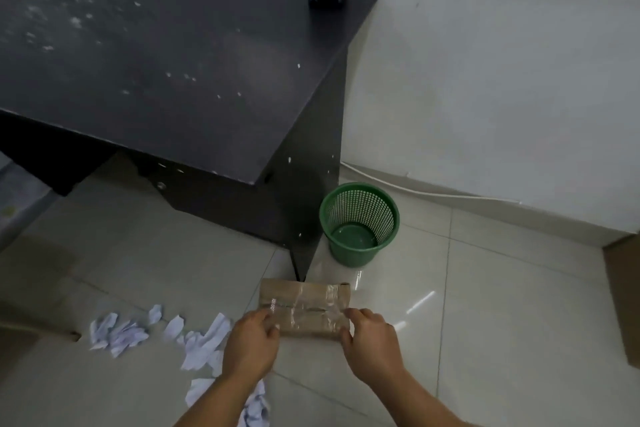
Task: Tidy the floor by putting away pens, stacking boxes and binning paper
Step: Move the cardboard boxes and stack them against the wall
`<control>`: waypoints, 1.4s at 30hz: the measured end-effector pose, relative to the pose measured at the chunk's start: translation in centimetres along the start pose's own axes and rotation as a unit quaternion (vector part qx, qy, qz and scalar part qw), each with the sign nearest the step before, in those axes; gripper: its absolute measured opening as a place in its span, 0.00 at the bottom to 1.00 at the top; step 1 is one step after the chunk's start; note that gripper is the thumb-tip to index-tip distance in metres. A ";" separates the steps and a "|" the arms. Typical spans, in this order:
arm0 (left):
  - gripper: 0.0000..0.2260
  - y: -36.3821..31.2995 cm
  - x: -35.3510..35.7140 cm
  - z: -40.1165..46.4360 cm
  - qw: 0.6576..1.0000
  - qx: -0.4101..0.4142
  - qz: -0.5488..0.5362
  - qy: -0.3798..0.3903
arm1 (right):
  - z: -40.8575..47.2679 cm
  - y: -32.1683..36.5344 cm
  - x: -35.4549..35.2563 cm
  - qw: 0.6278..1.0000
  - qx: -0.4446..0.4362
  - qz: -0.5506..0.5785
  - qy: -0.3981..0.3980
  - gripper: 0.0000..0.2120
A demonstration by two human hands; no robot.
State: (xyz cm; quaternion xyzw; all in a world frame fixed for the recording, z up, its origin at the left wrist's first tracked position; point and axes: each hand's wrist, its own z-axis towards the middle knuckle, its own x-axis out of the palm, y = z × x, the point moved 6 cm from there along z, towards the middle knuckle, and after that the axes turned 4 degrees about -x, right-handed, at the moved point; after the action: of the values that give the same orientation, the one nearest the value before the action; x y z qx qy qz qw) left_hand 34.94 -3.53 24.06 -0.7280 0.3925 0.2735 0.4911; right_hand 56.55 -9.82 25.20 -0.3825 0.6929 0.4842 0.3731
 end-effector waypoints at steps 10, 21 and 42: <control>0.15 9.0 12.1 10.5 0.999 0.007 -0.011 -0.038 | 8.1 -6.9 15.3 0.997 0.068 0.016 -0.028 0.15; 0.16 14.3 16.8 15.8 0.996 -0.040 -0.016 -0.075 | 12.0 -10.6 22.4 0.984 0.135 0.110 -0.018 0.23; 0.06 2.7 4.9 4.6 0.984 -0.078 -0.080 -0.135 | 5.3 -8.1 8.6 0.962 0.200 0.181 -0.048 0.19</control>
State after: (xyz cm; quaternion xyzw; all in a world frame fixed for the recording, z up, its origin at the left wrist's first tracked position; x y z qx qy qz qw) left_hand 35.27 -1.32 17.14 -0.7496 0.2401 0.3590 0.5016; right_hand 60.84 -8.18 13.15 -0.1447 0.8145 0.4127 0.3813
